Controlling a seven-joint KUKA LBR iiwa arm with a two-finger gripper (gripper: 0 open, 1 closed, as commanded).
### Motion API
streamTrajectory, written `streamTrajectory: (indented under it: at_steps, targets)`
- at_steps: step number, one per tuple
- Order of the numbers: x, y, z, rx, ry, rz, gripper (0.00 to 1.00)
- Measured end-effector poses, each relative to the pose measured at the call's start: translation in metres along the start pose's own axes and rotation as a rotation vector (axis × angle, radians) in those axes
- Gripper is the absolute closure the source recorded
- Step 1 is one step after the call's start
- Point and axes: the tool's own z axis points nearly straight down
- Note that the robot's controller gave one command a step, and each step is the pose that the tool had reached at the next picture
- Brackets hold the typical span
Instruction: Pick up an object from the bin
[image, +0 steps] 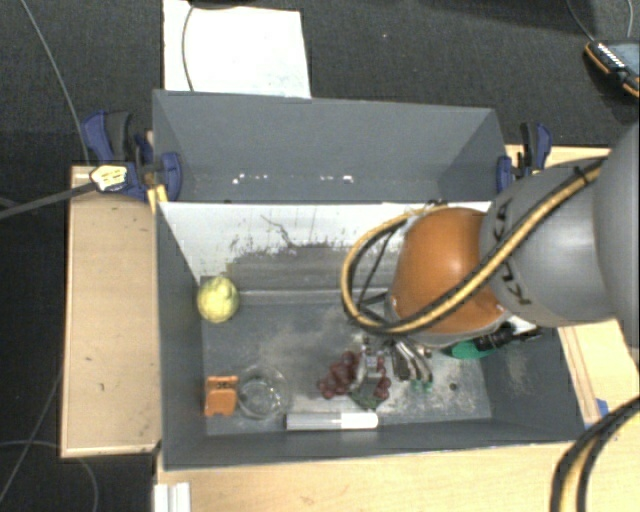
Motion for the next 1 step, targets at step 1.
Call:
streamTrajectory:
  at_steps: [1]
  targets:
    - [0.0007,0.0000,-0.0396,0.001,0.006,0.001,1.00]
